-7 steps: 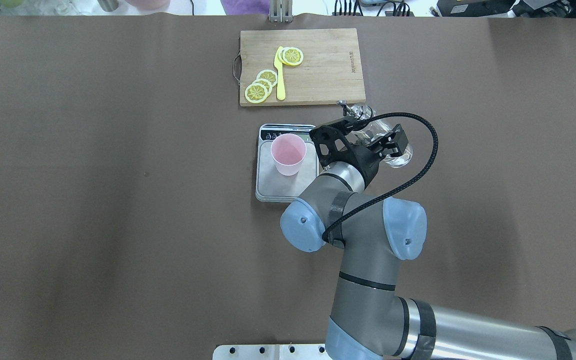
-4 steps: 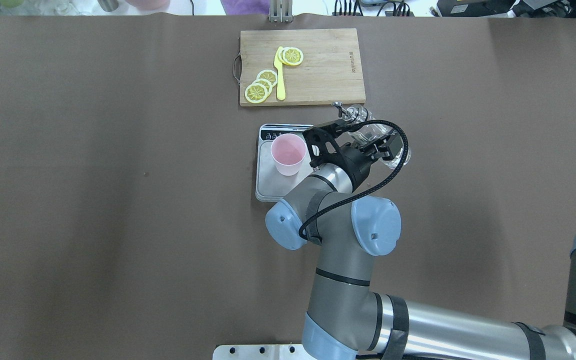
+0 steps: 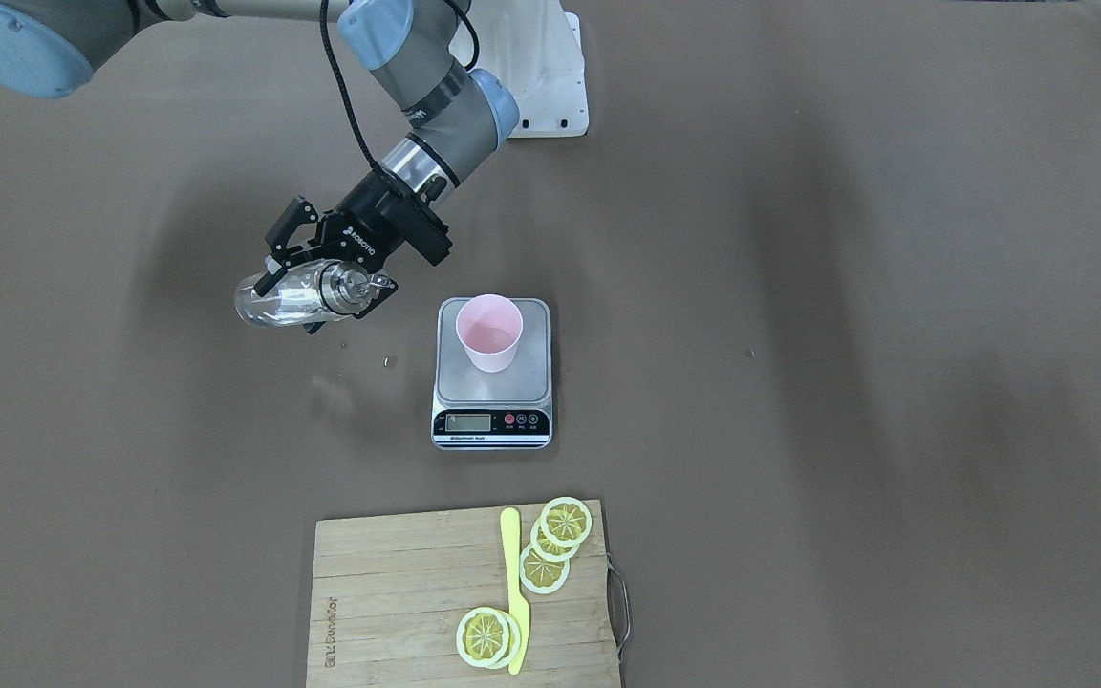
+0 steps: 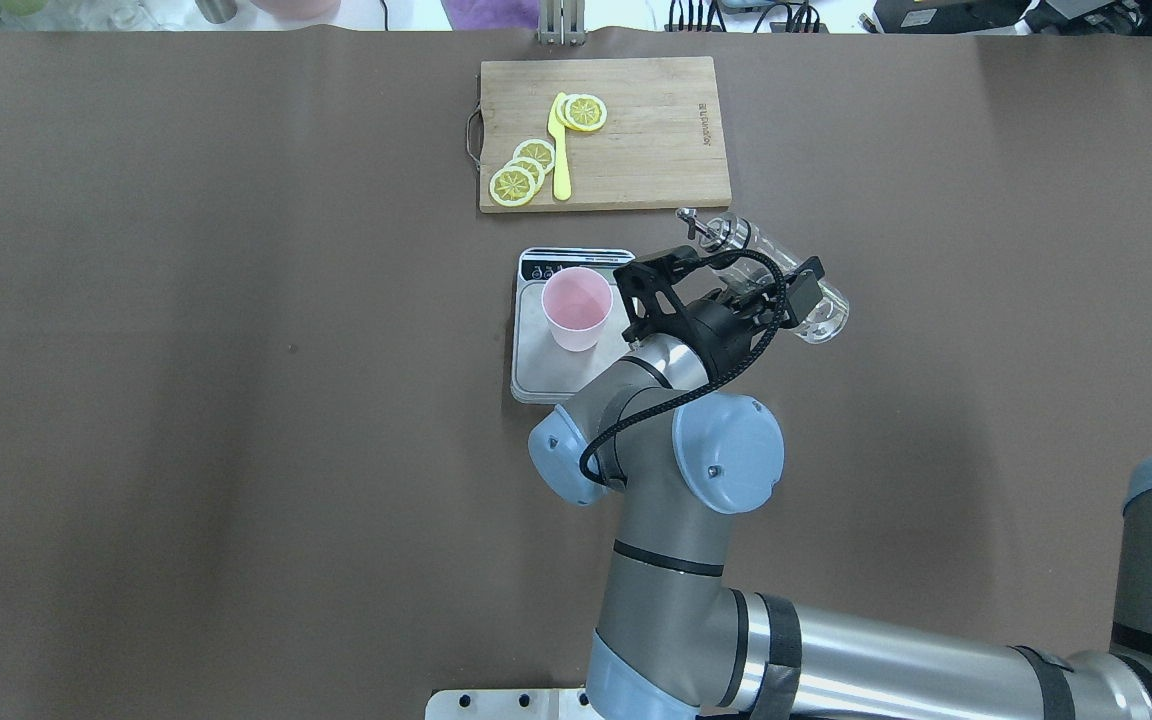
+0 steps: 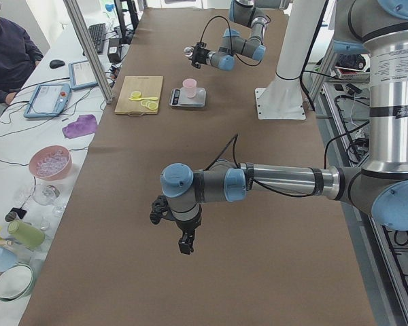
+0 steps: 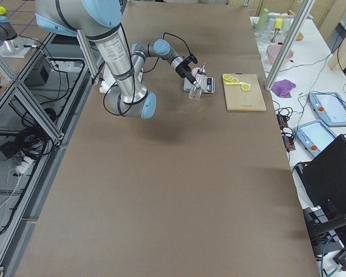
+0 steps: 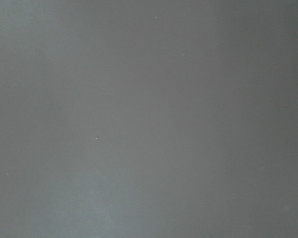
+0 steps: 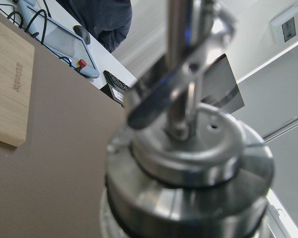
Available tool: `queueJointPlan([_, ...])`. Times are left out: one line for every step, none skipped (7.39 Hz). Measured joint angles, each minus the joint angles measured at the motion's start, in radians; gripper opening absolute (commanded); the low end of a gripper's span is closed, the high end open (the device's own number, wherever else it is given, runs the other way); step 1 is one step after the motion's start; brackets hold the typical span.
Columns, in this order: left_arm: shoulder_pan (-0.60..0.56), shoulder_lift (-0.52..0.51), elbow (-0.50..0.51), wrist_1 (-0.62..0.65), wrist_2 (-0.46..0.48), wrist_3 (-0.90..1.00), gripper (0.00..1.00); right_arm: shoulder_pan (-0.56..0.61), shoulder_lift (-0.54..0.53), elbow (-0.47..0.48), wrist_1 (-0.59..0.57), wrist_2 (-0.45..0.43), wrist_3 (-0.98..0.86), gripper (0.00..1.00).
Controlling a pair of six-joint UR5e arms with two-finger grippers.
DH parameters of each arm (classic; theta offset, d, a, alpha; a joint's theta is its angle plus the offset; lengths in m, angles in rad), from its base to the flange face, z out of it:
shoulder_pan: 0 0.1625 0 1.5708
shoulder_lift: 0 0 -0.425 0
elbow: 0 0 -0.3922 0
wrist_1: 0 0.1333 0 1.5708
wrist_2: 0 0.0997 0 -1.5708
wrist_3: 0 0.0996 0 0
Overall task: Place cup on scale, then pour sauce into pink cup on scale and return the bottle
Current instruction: 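Tilt the sauce bottle spout down into the pink cup with the right gripper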
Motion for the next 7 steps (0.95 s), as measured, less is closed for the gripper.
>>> queueJointPlan([0.000, 0.000, 0.003, 0.000, 0.000, 0.000, 0.99, -0.004, 0.008, -0.010, -0.020, -0.019, 0.000, 0.00])
queueJointPlan([0.000, 0.000, 0.005, 0.000, 0.000, 0.000, 0.99, -0.010, 0.023, -0.035, -0.032, -0.039, 0.001, 0.00])
queueJointPlan([0.000, 0.000, 0.008, 0.000, 0.000, 0.000, 0.99, -0.015, 0.050, -0.076, -0.037, -0.052, 0.001, 0.00])
queueJointPlan([0.000, 0.000, 0.012, -0.001, 0.000, 0.000, 0.99, -0.019, 0.077, -0.114, -0.040, -0.058, 0.001, 0.00])
queueJointPlan([0.000, 0.000, 0.015, -0.001, 0.000, 0.000, 0.99, -0.022, 0.091, -0.134, -0.045, -0.061, 0.001, 0.00])
queueJointPlan([0.000, 0.000, 0.017, -0.001, 0.000, 0.000, 0.99, -0.027, 0.096, -0.142, -0.060, -0.064, 0.001, 0.00])
queueJointPlan([0.000, 0.000, 0.020, -0.002, 0.000, 0.000, 0.99, -0.032, 0.096, -0.145, -0.084, -0.065, 0.001, 0.00])
